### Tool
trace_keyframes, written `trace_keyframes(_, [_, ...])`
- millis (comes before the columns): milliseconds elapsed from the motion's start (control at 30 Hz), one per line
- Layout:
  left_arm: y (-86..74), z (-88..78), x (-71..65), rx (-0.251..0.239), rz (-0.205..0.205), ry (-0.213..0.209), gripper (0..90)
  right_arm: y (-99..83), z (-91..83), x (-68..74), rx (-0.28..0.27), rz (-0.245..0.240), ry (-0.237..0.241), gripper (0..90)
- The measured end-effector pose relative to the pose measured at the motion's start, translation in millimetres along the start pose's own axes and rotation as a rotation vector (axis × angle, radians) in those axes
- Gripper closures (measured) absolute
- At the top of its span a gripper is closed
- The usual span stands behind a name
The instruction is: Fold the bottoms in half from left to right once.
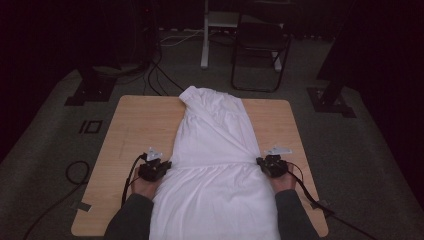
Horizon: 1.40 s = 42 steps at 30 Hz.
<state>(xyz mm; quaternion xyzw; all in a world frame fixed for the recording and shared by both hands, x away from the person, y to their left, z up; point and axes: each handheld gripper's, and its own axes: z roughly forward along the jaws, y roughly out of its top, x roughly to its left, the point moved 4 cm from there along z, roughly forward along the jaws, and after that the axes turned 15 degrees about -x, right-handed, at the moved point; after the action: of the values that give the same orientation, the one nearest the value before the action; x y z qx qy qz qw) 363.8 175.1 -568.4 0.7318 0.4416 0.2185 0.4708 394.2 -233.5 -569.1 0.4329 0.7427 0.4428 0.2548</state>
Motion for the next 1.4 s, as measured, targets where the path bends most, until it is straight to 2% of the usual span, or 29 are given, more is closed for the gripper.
trace_keyframes(67, [-6.9,-13.8,-8.3,0.015,0.03,-0.01,86.5,-6.7,-12.0,7.0,0.001,-0.005,0.01,86.4])
trace_keyframes(200, [-22.3,-38.5,-19.7,0.008,0.019,-0.036,86.0,-21.1,-37.0,21.4,-0.004,-0.014,0.035,86.4])
trace_keyframes(333, [-24.4,-41.4,-21.7,0.007,0.031,-0.033,84.7,-27.4,-53.1,32.9,0.031,-0.025,0.057,85.6])
trace_keyframes(400, [-23.2,-38.4,-20.5,0.003,0.022,-0.034,84.1,-23.9,-54.1,33.6,0.059,-0.036,0.057,76.7])
trace_keyframes(467, [-22.4,-36.1,-20.3,-0.004,0.018,-0.029,83.1,-13.7,-51.3,32.8,0.024,-0.051,0.051,63.7])
trace_keyframes(567, [-22.3,-34.2,-20.7,-0.014,0.022,-0.027,82.0,13.2,-39.1,34.0,-0.046,-0.074,0.078,58.6])
trace_keyframes(633, [-22.3,-33.5,-21.2,-0.021,0.024,-0.022,81.7,30.4,-21.4,37.1,-0.058,-0.087,0.108,58.1])
trace_keyframes(767, [-23.0,-34.4,-21.2,-0.022,0.026,-0.015,80.1,49.9,24.5,44.8,-0.042,-0.061,0.173,54.2])
trace_keyframes(800, [-23.0,-34.4,-21.2,-0.022,0.026,-0.015,79.9,49.9,24.5,44.8,-0.042,-0.061,0.173,54.2])
trace_keyframes(833, [-23.1,-34.7,-21.6,-0.02,0.031,-0.012,79.8,51.7,48.0,55.4,-0.008,-0.069,0.209,50.7])
trace_keyframes(867, [-23.5,-35.3,-22.1,-0.02,0.035,-0.011,79.8,50.1,54.2,58.3,0.018,-0.081,0.208,53.7])
trace_keyframes(900, [-23.8,-35.7,-22.4,-0.021,0.035,-0.012,79.8,48.6,58.0,58.6,0.043,-0.105,0.191,66.7])
trace_keyframes(933, [-23.8,-35.7,-22.4,-0.021,0.035,-0.012,79.9,47.4,60.4,55.2,0.07,-0.142,0.141,78.3])
trace_keyframes(967, [-24.7,-37.1,-22.8,-0.021,0.038,-0.014,80.4,49.5,59.1,47.8,0.059,-0.141,0.09,86.2])
trace_keyframes(1000, [-24.9,-37.9,-23.0,-0.019,0.039,-0.014,81.5,56.3,51.5,35.7,0.002,-0.073,0.071,88.2])
trace_keyframes(1033, [-24.9,-37.9,-23.0,-0.019,0.039,-0.014,82.2,56.3,51.5,35.7,0.002,-0.073,0.071,88.2])
trace_keyframes(1067, [-25.2,-38.8,-23.2,-0.017,0.042,-0.014,82.2,61.2,45.1,26.8,-0.038,-0.028,0.053,88.5])
trace_keyframes(1133, [-25.2,-39.6,-25.2,-0.012,0.053,-0.008,83.9,71.3,26.8,-3.2,-0.111,0.033,-0.063,88.7])
trace_keyframes(1167, [-25.2,-39.6,-25.7,-0.01,0.059,-0.005,84.1,71.7,22.2,-14.5,-0.121,0.076,-0.074,88.7])
trace_keyframes(1200, [-24.9,-39.4,-26.2,-0.008,0.064,-0.002,84.4,70.4,20.3,-21.8,-0.119,0.096,-0.077,88.6])
trace_keyframes(1233, [-24.7,-39.2,-26.5,-0.01,0.066,0.001,84.2,62.0,21.6,-32.8,-0.094,0.131,-0.073,88.3])
trace_keyframes(1300, [-24.5,-39.3,-26.0,-0.006,0.065,0.002,80.5,48.7,29.9,-33.1,-0.057,0.125,-0.052,87.4])
trace_keyframes(1333, [-23.1,-38.5,-22.2,0.002,0.03,0.008,71.5,40.3,35.5,-31.1,-0.035,0.112,-0.045,86.8])
trace_keyframes(1367, [-23.1,-38.5,-22.2,0.002,0.03,0.008,63.9,35.6,38.6,-30.3,-0.019,0.115,-0.044,86.6])
trace_keyframes(1400, [-20.5,-38.1,-18.1,0.0,0.008,0.001,61.0,29.2,43.0,-29.5,-0.002,0.121,-0.04,86.2])
